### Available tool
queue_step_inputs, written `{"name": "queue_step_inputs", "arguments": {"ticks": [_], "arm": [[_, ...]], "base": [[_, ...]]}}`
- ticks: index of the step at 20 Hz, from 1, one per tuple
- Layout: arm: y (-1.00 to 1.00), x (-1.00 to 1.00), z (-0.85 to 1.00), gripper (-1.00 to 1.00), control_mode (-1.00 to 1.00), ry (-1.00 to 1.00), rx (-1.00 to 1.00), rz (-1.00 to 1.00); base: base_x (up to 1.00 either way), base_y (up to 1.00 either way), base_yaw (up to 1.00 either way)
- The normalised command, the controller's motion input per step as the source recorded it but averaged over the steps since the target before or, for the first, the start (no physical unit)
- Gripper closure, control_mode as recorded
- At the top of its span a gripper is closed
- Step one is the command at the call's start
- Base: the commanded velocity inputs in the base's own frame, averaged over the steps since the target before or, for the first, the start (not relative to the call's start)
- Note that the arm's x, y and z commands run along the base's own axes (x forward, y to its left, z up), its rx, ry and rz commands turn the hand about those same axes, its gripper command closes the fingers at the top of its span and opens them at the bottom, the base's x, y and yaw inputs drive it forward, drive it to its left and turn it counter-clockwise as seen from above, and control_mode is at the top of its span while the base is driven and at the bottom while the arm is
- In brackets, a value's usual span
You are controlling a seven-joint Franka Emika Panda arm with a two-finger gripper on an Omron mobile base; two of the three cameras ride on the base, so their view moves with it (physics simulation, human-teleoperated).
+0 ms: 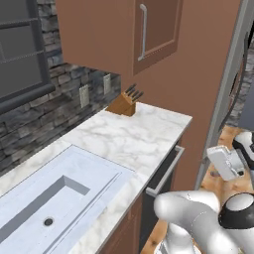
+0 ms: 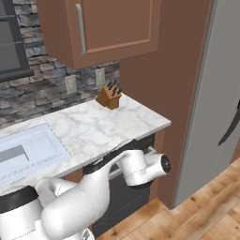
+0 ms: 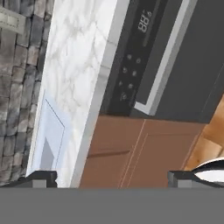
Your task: Open the dishwasher door and pull out the top rack.
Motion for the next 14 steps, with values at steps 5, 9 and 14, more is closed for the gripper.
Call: {"name": "queue_step_inputs", "arguments": {"ticks": [5, 9, 14], "arm": [[-0.11, 0.51, -0.96, -1.00, -1.00, 0.02, 0.21, 0.00], [0.00, 0.81, -0.60, -1.00, -1.00, 0.00, 0.16, 0.00], [0.03, 0.69, -0.40, -1.00, -1.00, 0.00, 0.16, 0.00]], "base": [[0.00, 0.00, 0.00], [0.00, 0.00, 0.00], [0.00, 0.00, 0.00]]}}
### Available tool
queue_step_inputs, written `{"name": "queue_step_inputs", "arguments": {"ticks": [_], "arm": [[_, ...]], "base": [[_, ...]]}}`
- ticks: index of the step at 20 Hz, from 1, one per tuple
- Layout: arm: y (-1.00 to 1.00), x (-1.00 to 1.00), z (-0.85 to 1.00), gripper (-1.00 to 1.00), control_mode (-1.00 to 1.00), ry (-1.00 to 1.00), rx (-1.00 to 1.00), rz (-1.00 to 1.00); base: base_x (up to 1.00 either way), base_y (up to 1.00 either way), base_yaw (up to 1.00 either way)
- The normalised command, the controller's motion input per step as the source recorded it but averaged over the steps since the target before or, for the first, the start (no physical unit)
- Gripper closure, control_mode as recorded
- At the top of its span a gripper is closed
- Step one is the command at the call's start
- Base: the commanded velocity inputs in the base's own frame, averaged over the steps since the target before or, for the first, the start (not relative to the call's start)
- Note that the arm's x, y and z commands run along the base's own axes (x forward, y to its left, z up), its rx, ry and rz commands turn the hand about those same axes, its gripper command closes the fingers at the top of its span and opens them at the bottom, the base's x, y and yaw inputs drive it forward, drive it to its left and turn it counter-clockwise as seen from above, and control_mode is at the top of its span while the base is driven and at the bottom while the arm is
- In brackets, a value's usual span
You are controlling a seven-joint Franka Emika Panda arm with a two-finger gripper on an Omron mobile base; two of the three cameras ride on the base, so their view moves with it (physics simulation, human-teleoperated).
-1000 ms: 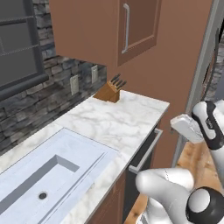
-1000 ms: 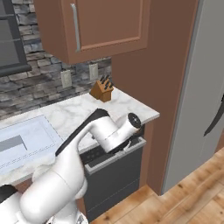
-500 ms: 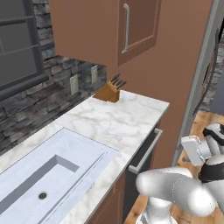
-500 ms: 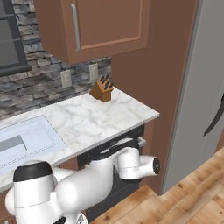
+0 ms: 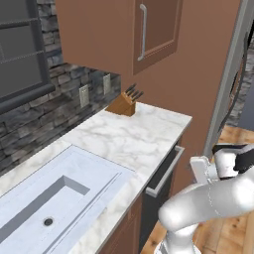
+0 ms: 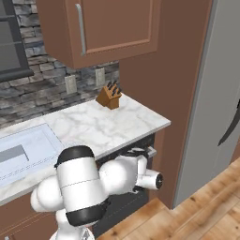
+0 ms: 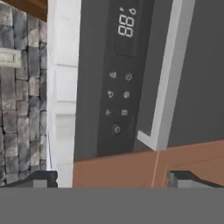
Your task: Open the dishwasher door and pull out the top rack.
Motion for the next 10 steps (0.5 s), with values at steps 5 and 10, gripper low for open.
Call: {"name": "queue_step_inputs", "arguments": {"ticks": [5, 10], "arm": [[0.00, 0.64, -0.45, -1.00, -1.00, 0.00, 0.20, 0.00], [0.00, 0.47, -0.53, -1.00, -1.00, 0.00, 0.19, 0.00]], "base": [[0.00, 0.00, 0.00], [0.00, 0.00, 0.00]]}}
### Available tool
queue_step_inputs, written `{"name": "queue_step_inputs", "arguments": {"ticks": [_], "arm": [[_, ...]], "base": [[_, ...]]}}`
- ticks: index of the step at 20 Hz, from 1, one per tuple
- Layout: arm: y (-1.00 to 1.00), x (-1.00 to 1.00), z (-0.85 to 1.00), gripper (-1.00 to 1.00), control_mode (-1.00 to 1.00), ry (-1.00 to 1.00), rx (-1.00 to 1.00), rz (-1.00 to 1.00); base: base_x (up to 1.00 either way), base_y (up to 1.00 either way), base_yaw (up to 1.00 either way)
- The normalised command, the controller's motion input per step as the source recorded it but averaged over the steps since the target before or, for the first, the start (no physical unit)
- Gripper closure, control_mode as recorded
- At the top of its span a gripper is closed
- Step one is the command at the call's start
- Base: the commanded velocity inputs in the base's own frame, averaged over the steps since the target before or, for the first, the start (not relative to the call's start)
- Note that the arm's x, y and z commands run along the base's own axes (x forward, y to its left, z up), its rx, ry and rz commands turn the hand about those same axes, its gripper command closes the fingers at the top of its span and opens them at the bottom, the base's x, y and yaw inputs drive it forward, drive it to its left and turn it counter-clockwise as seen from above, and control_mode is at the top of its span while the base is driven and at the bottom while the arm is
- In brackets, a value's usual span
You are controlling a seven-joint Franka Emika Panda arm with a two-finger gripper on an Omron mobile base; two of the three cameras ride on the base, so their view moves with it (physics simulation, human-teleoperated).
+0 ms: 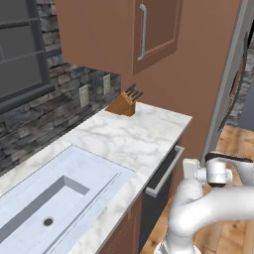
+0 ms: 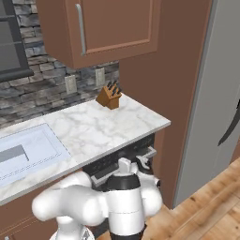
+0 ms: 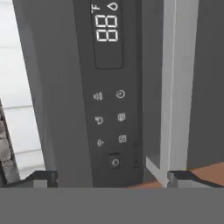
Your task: Open the dishwasher door and pull out the top rack.
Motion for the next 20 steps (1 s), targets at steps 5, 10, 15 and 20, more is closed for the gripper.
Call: {"name": "queue_step_inputs", "arguments": {"ticks": [5, 10, 15, 20], "arm": [[0.00, 0.31, -0.50, -1.00, -1.00, 0.00, 0.15, 0.00], [0.00, 0.26, -0.39, -1.00, -1.00, -0.01, 0.13, 0.00], [0.01, 0.37, -0.33, -1.00, -1.00, 0.00, 0.07, 0.00], [0.11, 0.37, -0.39, -1.00, -1.00, 0.00, 0.01, 0.00]], "base": [[0.00, 0.00, 0.00], [0.00, 0.00, 0.00], [0.00, 0.00, 0.00], [0.00, 0.00, 0.00]]}}
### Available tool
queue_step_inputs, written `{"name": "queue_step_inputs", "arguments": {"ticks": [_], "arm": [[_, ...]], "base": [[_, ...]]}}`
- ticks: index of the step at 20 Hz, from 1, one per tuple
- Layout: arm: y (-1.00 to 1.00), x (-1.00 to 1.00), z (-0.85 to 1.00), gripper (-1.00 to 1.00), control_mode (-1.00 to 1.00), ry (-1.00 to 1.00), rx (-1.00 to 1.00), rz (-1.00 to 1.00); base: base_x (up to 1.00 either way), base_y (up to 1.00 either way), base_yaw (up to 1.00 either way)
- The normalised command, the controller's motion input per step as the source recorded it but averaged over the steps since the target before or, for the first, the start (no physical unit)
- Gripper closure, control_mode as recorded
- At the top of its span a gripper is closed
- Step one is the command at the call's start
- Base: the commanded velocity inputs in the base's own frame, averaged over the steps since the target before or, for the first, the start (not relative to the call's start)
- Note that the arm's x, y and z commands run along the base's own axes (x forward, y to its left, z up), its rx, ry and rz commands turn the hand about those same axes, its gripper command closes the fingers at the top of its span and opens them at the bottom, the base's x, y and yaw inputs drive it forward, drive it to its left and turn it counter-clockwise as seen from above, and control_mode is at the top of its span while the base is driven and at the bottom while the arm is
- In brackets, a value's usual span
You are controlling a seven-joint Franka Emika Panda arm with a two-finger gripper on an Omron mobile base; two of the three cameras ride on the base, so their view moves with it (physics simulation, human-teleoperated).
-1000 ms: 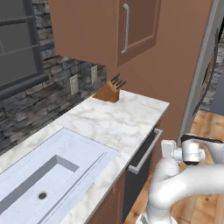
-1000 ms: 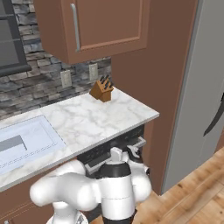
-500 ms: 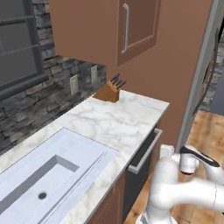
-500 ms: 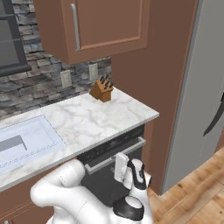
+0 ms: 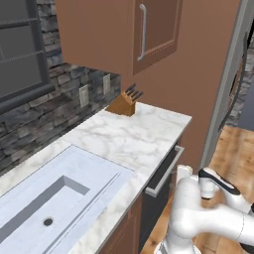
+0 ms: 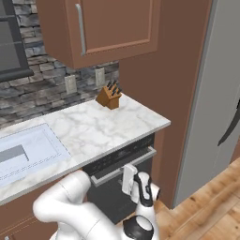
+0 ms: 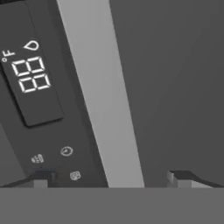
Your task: Open the dishwasher door and pull out the top rack.
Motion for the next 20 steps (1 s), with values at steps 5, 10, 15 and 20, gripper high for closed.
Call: {"name": "queue_step_inputs", "arguments": {"ticks": [5, 10, 15, 20], "arm": [[0.11, 0.38, -0.34, -1.00, -1.00, 0.00, 0.00, 0.00], [0.20, 0.28, -0.13, -1.00, -1.00, -0.01, 0.00, -0.01], [0.13, 0.16, -0.20, 1.00, -1.00, -0.01, 0.00, -0.02], [0.08, 0.07, -0.18, 1.00, -1.00, 0.00, 0.00, -0.01]], "base": [[0.00, 0.00, 0.00], [0.00, 0.00, 0.00], [0.00, 0.00, 0.00], [0.00, 0.00, 0.00]]}}
